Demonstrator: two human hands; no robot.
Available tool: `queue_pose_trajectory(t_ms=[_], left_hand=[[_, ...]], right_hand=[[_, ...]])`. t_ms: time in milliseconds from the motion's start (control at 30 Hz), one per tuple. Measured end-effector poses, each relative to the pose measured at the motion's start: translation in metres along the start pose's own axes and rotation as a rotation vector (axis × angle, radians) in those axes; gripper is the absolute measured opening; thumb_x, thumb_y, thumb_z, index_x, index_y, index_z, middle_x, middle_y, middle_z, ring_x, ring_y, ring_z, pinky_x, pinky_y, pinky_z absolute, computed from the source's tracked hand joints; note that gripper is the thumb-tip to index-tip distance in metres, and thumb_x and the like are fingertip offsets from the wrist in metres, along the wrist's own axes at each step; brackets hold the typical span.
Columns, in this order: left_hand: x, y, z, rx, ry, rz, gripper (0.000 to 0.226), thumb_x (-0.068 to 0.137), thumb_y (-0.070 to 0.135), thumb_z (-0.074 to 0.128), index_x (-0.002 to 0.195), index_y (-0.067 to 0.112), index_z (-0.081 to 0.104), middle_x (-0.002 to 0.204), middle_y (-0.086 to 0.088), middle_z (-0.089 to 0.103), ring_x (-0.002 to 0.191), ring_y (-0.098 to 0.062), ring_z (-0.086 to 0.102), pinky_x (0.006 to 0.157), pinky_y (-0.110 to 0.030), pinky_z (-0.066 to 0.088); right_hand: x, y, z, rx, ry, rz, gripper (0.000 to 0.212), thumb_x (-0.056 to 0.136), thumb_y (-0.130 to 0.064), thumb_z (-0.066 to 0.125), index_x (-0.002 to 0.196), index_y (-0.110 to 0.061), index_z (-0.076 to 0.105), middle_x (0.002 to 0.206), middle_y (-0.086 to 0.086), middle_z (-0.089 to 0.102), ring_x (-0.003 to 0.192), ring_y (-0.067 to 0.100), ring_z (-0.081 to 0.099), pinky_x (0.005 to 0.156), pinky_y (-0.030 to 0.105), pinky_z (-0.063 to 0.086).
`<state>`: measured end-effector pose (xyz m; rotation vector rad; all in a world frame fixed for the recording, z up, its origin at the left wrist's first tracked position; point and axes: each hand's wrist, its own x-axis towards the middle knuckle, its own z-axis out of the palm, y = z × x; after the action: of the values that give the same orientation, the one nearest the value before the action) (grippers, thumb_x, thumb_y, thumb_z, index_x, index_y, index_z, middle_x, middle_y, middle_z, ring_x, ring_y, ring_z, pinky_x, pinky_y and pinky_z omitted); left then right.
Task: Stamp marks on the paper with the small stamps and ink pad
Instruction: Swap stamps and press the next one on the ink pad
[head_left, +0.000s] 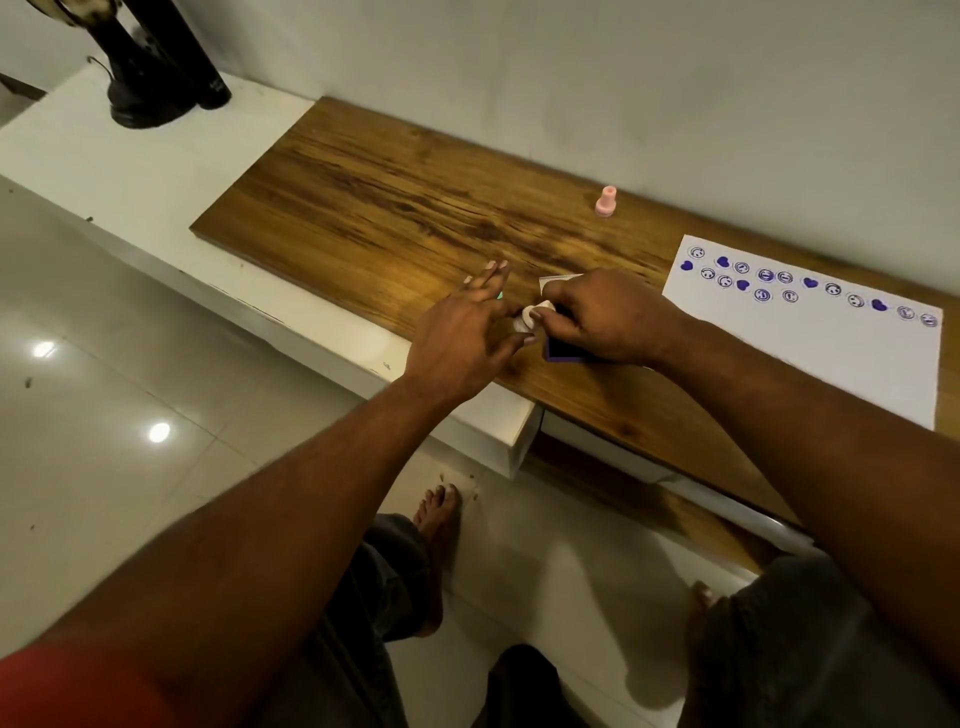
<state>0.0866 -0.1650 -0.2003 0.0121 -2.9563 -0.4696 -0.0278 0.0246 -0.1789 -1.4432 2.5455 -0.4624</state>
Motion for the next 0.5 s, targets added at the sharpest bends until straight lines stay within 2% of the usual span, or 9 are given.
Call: queue_pose_trajectory(t_ms=[133, 233, 367, 500], left_hand=[[-0.009, -0.007, 0.009, 0.024, -0.026, -0.006, 0.045, 0.098, 0.055, 0.062, 0.134, 0.028, 0.069, 0.165, -0.003, 0.037, 0.151, -0.026, 0.037, 0.111, -0.046, 0.042], [-0.012, -0.011, 0.013, 0.048, -0.040, 0.020, 0.043, 0.097, 0.056, 0.063, 0.127, 0.027, 0.074, 0.166, -0.004, 0.035, 0.152, -0.024, 0.035, 0.113, -0.043, 0.040], [-0.012, -0.012, 0.016, 0.083, -0.013, 0.078, 0.039, 0.096, 0.053, 0.066, 0.121, 0.024, 0.077, 0.167, -0.012, 0.031, 0.154, -0.026, 0.031, 0.116, -0.041, 0.034], [-0.010, -0.011, 0.014, 0.056, -0.009, 0.052, 0.039, 0.096, 0.052, 0.066, 0.120, 0.023, 0.077, 0.169, -0.016, 0.026, 0.157, -0.026, 0.022, 0.122, -0.042, 0.027]], right_hand=[[0.000, 0.007, -0.002, -0.001, -0.031, 0.016, 0.035, 0.103, -0.051, 0.045, 0.072, -0.036, 0.046, 0.063, -0.011, 0.051, 0.059, 0.007, 0.050, 0.054, 0.024, 0.029], [0.002, 0.011, -0.003, -0.021, -0.047, 0.016, 0.039, 0.103, -0.054, 0.045, 0.067, -0.038, 0.041, 0.062, -0.010, 0.050, 0.059, 0.007, 0.050, 0.055, 0.028, 0.032], [0.002, 0.014, -0.003, -0.067, -0.060, 0.000, 0.036, 0.101, -0.058, 0.045, 0.071, -0.038, 0.045, 0.062, -0.012, 0.050, 0.059, 0.006, 0.050, 0.054, 0.025, 0.031], [0.002, 0.015, -0.002, -0.078, -0.063, -0.002, 0.035, 0.101, -0.059, 0.045, 0.079, -0.033, 0.053, 0.062, -0.012, 0.050, 0.060, 0.007, 0.051, 0.054, 0.025, 0.033]])
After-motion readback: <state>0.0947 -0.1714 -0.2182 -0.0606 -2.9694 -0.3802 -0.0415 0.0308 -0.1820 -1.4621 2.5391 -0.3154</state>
